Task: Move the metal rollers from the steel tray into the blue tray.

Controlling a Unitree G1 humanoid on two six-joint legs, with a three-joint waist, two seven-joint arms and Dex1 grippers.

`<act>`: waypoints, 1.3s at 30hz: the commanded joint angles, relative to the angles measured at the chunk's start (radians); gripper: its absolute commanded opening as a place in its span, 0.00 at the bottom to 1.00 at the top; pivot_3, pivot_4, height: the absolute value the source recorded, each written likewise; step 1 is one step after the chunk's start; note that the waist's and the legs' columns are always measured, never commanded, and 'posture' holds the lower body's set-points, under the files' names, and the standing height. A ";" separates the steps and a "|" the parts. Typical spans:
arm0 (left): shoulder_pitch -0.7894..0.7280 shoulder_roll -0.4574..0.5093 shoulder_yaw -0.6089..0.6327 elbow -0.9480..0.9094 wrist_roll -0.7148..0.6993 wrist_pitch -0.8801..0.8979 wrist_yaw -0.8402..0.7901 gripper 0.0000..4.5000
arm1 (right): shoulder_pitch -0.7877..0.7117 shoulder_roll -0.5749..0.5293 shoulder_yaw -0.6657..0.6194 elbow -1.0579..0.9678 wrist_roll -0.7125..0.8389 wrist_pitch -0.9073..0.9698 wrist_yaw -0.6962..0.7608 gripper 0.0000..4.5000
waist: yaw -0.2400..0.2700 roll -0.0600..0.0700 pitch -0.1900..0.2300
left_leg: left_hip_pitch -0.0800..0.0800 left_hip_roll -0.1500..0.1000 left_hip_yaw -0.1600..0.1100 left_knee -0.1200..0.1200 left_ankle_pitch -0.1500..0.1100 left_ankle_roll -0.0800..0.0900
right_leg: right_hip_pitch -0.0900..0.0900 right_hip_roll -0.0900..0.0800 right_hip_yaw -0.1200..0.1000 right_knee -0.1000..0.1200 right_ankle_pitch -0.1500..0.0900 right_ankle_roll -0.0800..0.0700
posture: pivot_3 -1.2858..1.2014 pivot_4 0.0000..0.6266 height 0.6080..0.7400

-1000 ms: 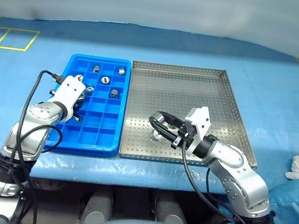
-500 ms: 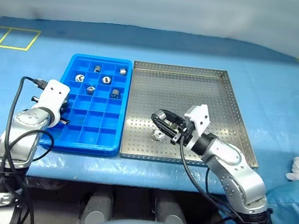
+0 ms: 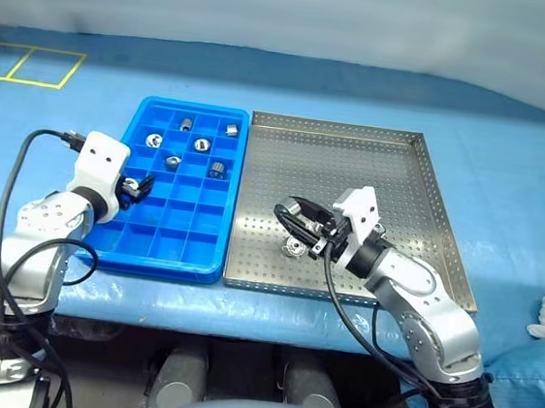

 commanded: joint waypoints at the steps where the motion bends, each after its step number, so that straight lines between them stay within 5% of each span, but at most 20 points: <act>1: 0.057 0.091 0.028 -0.091 -0.094 -0.066 -0.183 0.80 | -0.038 0.027 0.017 -0.032 0.040 0.039 0.006 0.28 | -0.009 0.000 0.000 | 0.000 0.000 0.000 0.000 0.000 0.000 | 0.000 0.000 0.000 0.000 0.000 0.000 | 0.54 0.24 1.00; 9: 0.127 0.153 0.098 -0.076 -0.183 -0.112 -0.296 0.80 | -0.188 0.105 0.199 0.095 -0.041 0.142 0.004 0.28 | -0.009 0.000 0.000 | 0.001 0.002 0.000 0.000 0.000 0.000 | 0.000 0.001 -0.001 0.001 0.000 -0.001 | 0.55 0.24 1.00; 20: 0.266 0.105 0.240 -0.155 -0.167 -0.105 -0.174 0.80 | -0.389 0.266 0.319 0.351 -0.146 0.084 0.054 0.28 | 0.016 0.000 0.000 | 0.000 0.003 -0.001 -0.002 0.000 -0.001 | -0.001 0.002 -0.002 0.000 -0.001 -0.002 | 0.60 0.24 1.00; 39: 0.282 0.102 0.178 -0.181 -0.175 -0.106 -0.119 0.80 | -0.460 0.343 0.277 0.599 -0.282 -0.051 0.054 0.28 | 0.055 0.000 0.000 | 0.001 0.003 0.000 -0.004 0.000 -0.002 | -0.002 0.002 -0.002 0.000 -0.001 -0.003 | 0.61 0.24 1.00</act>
